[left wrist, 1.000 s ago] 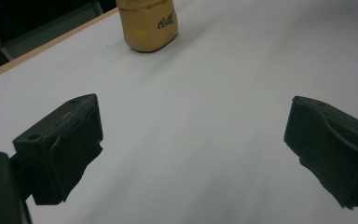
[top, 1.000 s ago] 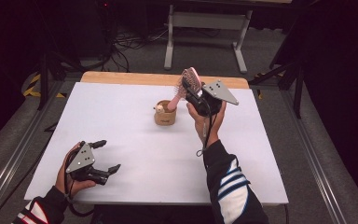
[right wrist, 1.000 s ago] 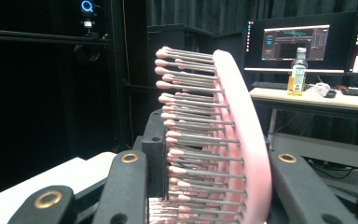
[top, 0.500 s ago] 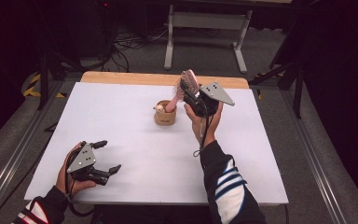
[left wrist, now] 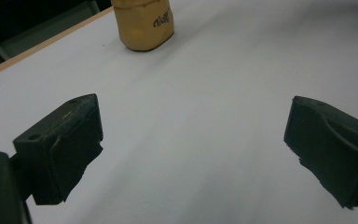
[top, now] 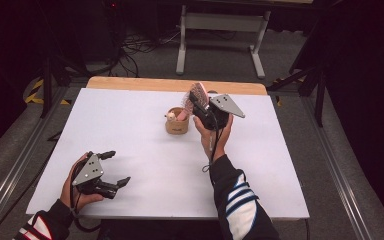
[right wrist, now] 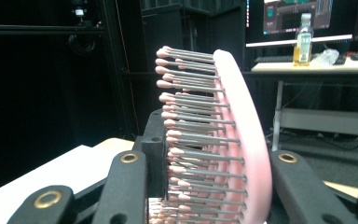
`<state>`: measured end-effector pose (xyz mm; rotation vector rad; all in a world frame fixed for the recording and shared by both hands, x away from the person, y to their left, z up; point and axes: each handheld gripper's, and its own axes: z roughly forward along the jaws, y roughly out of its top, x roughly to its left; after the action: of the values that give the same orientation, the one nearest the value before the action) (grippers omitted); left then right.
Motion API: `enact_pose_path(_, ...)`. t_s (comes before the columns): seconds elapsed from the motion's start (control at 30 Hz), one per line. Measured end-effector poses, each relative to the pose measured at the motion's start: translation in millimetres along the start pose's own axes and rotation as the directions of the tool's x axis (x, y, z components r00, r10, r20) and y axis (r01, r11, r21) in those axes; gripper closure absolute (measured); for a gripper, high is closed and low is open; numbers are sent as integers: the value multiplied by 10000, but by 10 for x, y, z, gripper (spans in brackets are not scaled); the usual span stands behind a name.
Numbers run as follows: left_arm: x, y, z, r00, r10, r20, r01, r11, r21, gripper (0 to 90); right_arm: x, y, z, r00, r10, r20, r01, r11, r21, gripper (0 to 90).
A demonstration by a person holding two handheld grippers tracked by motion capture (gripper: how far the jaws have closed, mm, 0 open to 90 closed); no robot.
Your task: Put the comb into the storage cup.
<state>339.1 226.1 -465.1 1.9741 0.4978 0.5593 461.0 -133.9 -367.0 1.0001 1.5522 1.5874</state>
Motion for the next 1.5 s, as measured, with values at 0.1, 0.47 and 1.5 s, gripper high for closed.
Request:
enact_pose_path(0.1,-1,-1,6,10000,2,21,-2,10000,23,55,-24,-73,12,9997,250,6,-250,9996,90,637)
enact_pose_path(0.47,-2,-2,11,10000,1,35,-1,10000,24,54,-25,-156,23,9985,513,-168,-510,9985,173,634)
enact_pose_path(1.5,-8,3,23,9999,-137,85,138,9999,-80,57,-169,-261,-54,9988,266,406,-292,9976,630,545)
